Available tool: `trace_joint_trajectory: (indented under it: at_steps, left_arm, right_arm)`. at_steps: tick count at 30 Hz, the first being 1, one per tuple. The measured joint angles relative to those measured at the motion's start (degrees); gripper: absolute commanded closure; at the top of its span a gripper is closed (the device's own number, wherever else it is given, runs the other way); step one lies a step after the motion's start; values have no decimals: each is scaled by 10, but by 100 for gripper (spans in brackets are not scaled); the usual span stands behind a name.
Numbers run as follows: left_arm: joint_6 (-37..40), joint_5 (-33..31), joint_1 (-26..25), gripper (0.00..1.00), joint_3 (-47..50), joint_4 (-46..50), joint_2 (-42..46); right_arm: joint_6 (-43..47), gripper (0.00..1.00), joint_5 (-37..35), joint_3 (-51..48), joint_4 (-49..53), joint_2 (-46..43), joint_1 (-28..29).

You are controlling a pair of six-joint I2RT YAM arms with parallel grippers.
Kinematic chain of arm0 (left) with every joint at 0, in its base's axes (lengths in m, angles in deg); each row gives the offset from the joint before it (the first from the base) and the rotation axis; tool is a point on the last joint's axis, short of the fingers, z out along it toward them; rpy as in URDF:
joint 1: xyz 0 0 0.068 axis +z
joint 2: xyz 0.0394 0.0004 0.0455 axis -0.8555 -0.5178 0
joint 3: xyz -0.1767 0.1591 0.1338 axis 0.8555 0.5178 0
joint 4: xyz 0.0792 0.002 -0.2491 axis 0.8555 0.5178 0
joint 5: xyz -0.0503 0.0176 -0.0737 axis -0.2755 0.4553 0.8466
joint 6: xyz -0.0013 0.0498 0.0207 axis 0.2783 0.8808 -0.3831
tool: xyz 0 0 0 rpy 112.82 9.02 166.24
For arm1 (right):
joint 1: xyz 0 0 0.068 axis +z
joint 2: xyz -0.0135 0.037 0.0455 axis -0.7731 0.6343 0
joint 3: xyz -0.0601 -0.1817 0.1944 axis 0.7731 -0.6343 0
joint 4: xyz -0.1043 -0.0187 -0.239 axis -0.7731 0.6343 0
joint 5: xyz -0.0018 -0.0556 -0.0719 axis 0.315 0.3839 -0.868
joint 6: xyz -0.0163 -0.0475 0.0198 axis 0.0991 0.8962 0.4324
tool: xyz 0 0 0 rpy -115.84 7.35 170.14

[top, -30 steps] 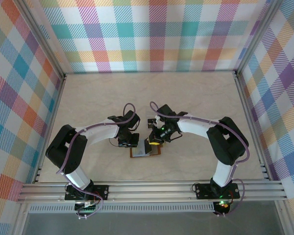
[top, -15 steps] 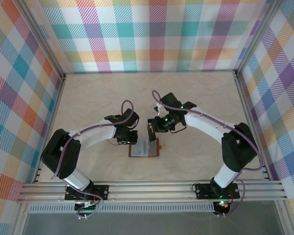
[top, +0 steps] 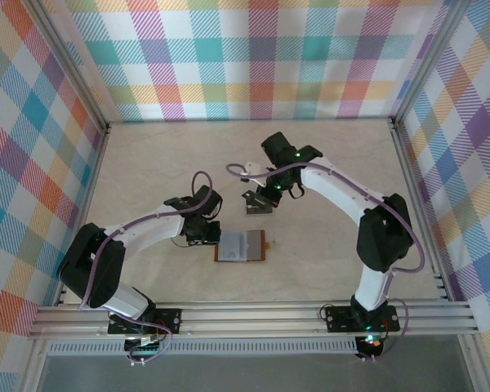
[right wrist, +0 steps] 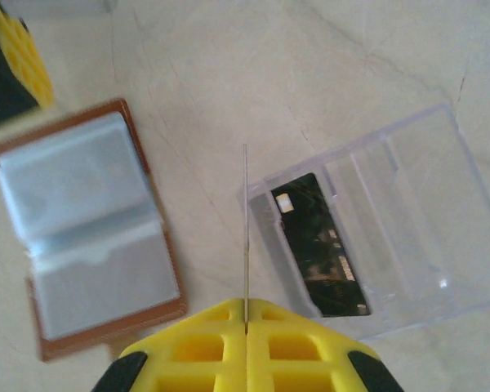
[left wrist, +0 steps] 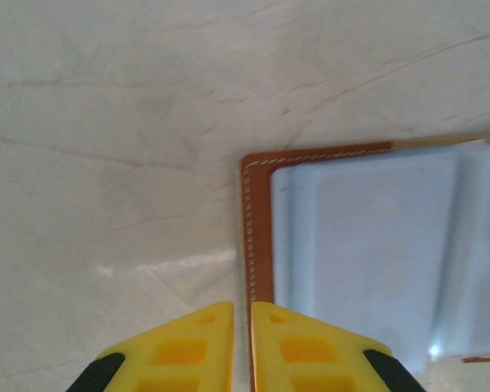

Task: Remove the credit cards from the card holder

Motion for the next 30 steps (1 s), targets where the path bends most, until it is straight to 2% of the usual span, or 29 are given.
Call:
trace_joint_trajectory:
  at_steps: [4,10,20,30]
  left_arm:
    - [1,19,1,88,3,-1,-19]
    - [3,34,1,88,3,0,-29]
    - [2,46,1,88,7,-2,-32]
    - [2,46,1,88,7,-2,-33]
  right_arm:
    - [101,100,-36,62,43,57,0]
    - [177,100,-70,94,74,97,0]
    - [226,100,-89,158,104,144,0]
    - [231,100,-89,186,145,180,0]
